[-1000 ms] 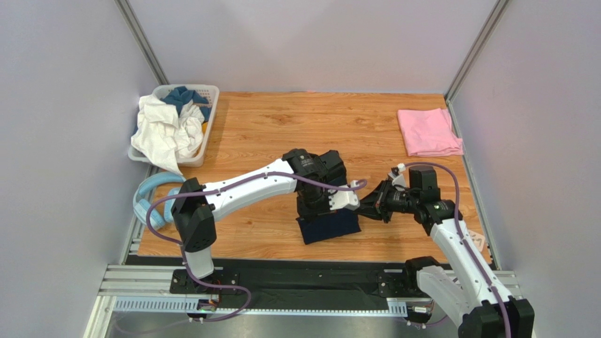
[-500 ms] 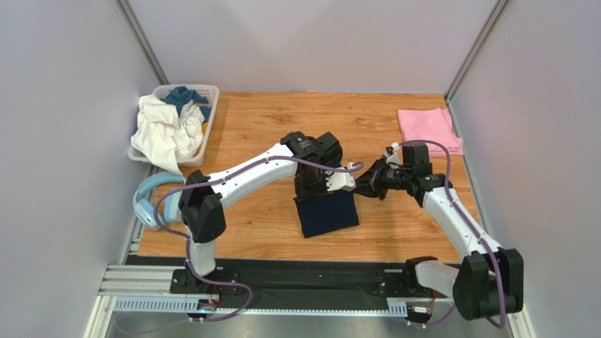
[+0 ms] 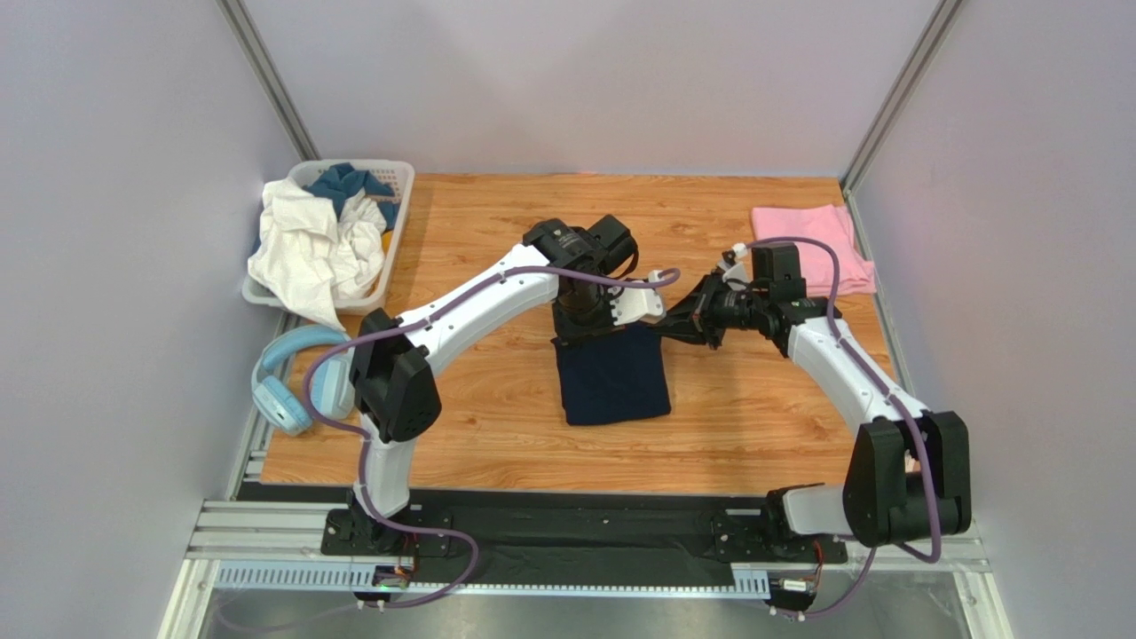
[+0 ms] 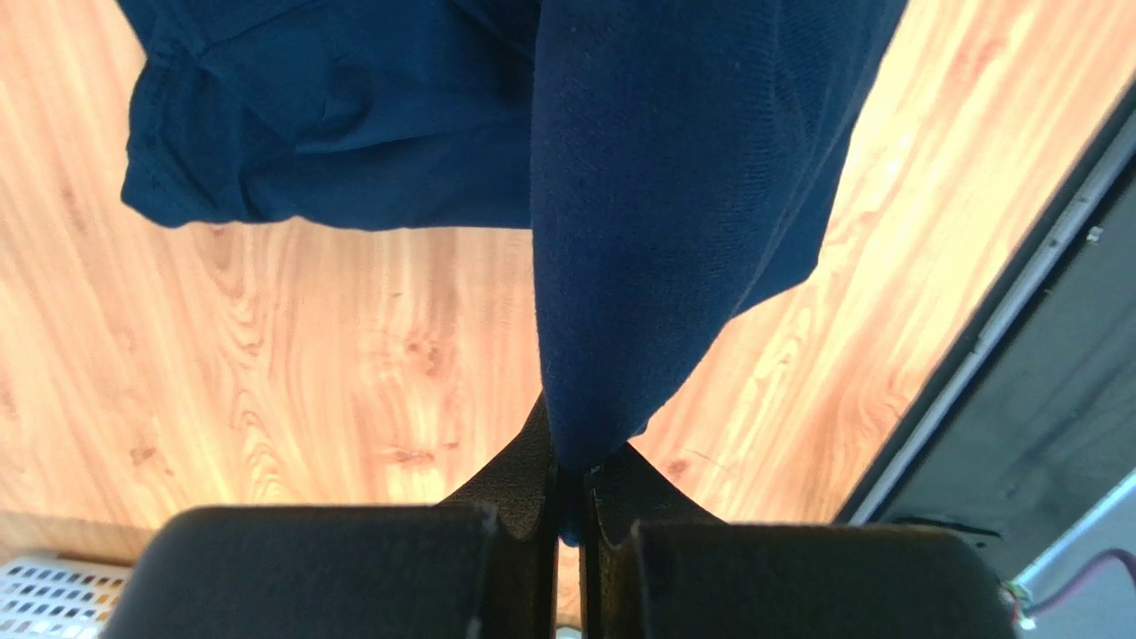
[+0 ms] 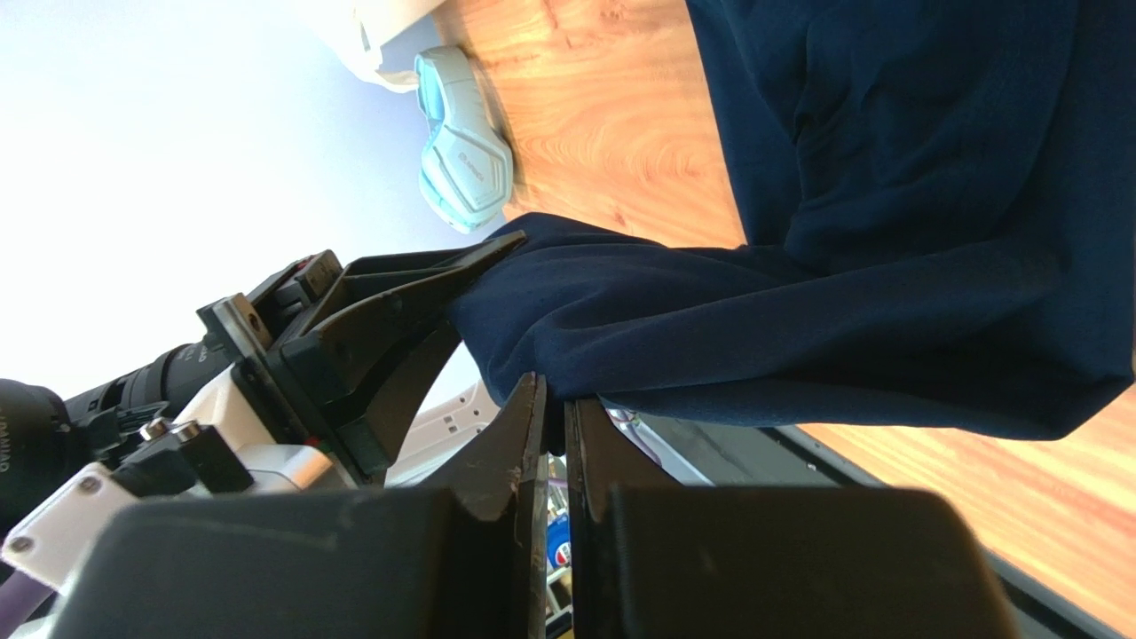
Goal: Fold and stack the t-shirts
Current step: Fold the long partially folded tshirt into a neat square
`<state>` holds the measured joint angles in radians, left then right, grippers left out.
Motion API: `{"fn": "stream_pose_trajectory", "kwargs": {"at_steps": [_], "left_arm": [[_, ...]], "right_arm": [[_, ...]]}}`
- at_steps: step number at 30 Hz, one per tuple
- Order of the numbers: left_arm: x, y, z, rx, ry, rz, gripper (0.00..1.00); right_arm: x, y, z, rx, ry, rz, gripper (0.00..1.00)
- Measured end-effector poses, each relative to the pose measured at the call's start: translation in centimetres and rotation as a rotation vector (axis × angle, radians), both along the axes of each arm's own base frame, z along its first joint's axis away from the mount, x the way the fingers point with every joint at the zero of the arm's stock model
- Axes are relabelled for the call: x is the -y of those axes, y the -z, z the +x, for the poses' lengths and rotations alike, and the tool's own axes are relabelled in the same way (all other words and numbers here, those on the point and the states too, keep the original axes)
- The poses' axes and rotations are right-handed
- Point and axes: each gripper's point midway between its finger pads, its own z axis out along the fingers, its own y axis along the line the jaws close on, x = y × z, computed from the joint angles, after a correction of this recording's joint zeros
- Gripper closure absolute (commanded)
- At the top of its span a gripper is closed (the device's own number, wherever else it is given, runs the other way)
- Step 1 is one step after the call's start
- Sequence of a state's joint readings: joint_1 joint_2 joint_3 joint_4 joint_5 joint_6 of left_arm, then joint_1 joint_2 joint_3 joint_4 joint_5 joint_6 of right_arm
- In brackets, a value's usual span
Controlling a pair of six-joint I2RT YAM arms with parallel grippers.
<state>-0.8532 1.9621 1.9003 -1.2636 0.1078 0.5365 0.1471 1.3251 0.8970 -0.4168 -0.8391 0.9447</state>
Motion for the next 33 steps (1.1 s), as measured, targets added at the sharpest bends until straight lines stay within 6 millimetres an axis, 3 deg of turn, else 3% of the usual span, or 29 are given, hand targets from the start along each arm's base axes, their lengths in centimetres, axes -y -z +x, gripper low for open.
{"fn": "stream_pose_trajectory", "kwargs": {"at_steps": [8, 18, 24, 33], "left_arm": [[-0.1, 1.7, 2.5, 0.002, -0.019, 0.031, 1.00], [0.4, 4.7, 7.1, 0.015, -0.050, 0.058, 1.00], [-0.2, 4.2, 9.9, 0.052, -0.096, 0.036, 1.00], [-0.8, 2.8, 12.0, 0.119, -0.111, 0.019, 1.00]], "right_arm": [[-0.4, 1.4, 3.0, -0.022, -0.004, -0.006, 1.00], [-0.5, 3.5, 6.6, -0.059, 0.004, -0.005, 1.00], [-0.4, 3.0, 9.0, -0.032, 0.010, 0.009, 1.00], [-0.2, 1.9, 9.7, -0.003, 0.008, 0.024, 1.00]]}}
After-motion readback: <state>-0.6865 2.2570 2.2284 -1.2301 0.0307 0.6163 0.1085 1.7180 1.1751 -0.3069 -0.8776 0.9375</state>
